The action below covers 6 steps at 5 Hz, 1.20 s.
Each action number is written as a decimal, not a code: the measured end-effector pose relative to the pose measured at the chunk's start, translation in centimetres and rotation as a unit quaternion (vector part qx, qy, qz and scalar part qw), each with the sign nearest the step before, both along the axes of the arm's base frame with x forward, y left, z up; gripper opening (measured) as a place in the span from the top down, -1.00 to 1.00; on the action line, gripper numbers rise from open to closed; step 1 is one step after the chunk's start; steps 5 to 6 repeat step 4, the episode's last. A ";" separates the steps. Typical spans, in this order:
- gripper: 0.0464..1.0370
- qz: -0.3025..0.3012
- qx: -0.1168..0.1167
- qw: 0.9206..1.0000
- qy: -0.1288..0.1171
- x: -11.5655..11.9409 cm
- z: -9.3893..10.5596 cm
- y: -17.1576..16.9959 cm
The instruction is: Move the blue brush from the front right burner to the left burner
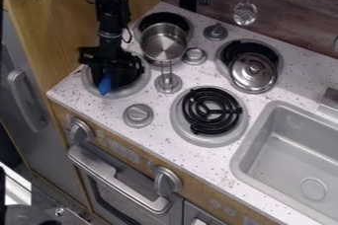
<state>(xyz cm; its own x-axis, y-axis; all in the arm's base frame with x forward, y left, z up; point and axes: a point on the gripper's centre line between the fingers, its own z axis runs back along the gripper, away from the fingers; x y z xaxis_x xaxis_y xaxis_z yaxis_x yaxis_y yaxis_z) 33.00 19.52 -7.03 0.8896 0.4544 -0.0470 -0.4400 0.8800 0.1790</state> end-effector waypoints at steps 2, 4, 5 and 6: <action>-0.92 -0.026 -0.019 0.999 -0.034 -2.7 4.4 -2.9; -0.92 -0.066 -0.046 0.995 -0.057 -6.6 6.3 -6.6; -0.92 -0.066 -0.046 0.995 -0.057 -6.6 6.3 -6.6; -0.92 -0.066 -0.046 0.995 -0.057 -6.6 6.3 -6.6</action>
